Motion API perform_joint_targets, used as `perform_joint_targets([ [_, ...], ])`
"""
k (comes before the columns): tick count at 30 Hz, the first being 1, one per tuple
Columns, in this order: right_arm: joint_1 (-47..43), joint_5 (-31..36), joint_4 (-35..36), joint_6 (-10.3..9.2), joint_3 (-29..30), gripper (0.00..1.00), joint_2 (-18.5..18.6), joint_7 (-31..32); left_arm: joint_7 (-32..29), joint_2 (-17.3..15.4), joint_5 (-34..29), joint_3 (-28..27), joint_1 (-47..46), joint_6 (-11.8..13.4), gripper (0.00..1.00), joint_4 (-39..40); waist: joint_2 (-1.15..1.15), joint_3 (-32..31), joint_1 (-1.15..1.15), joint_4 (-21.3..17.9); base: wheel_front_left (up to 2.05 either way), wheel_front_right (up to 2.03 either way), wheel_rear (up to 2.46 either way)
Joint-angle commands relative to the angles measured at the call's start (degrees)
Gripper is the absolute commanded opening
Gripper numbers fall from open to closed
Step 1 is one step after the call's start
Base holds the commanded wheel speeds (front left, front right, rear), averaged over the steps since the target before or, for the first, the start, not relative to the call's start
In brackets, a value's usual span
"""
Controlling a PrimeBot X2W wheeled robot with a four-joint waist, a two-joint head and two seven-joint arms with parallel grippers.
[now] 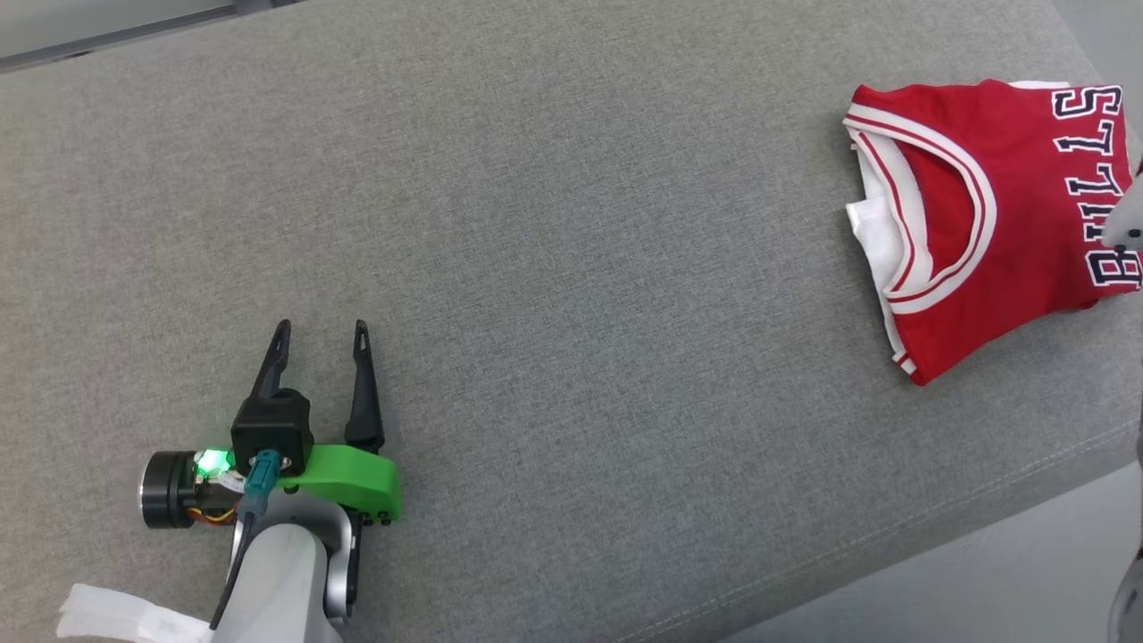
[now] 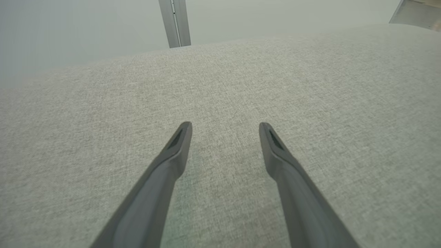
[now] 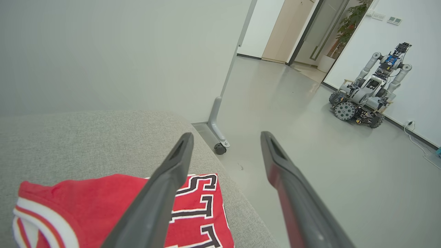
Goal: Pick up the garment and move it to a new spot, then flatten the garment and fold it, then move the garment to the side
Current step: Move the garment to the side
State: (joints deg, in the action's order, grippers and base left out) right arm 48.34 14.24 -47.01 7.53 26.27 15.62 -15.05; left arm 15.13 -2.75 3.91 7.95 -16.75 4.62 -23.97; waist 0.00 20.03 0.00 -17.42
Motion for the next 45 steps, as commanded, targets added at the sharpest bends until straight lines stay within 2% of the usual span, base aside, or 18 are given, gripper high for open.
perform_joint_targets([
  [1, -1.3, 0.5, 1.6, -0.1, -0.4, 1.0, -1.4, -0.2, -0.1, -0.3, -0.1, -0.5, 0.0, 0.3, 1.0, 0.2, 0.0, -0.3, 0.0, -0.3, 0.0, 0.0, 0.0],
  [8, -7.4, -4.2, 11.3, -0.1, -6.7, 1.0, -7.0, -0.2, -0.1, -0.4, 0.1, -3.4, 0.7, 0.7, 1.0, 1.4, 0.0, -1.6, 0.0, 0.0, 0.0, 0.0, 0.0],
  [19, -17.7, -12.5, 18.1, -0.1, -17.5, 1.0, -9.3, -0.2, -0.1, -0.3, 1.6, -5.2, 2.2, 0.9, 1.0, 2.1, 0.0, -4.2, 0.0, 4.1, 0.0, 0.0, 0.0],
  [29, -23.8, -15.6, 19.3, -0.1, -22.8, 1.0, -11.2, -0.2, -0.1, -0.3, 3.9, -4.4, 4.3, 2.3, 1.0, 2.0, 0.0, -7.5, 0.0, 10.1, 0.0, 0.0, 0.0],
  [38, -26.6, -15.8, 18.1, -0.1, -24.2, 1.0, -12.2, -0.2, -0.1, -0.3, 5.0, -4.7, 5.7, 1.3, 1.0, 1.2, 0.0, -11.1, 0.0, 14.8, 0.0, 0.0, 0.0],
  [45, -29.2, -16.6, 18.3, -0.1, -24.8, 1.0, -12.6, -0.2, -0.1, -0.3, 5.4, -5.4, 7.3, 0.2, 1.0, 0.6, 0.0, -14.0, 0.0, 16.0, 0.0, 0.0, 0.0],
])
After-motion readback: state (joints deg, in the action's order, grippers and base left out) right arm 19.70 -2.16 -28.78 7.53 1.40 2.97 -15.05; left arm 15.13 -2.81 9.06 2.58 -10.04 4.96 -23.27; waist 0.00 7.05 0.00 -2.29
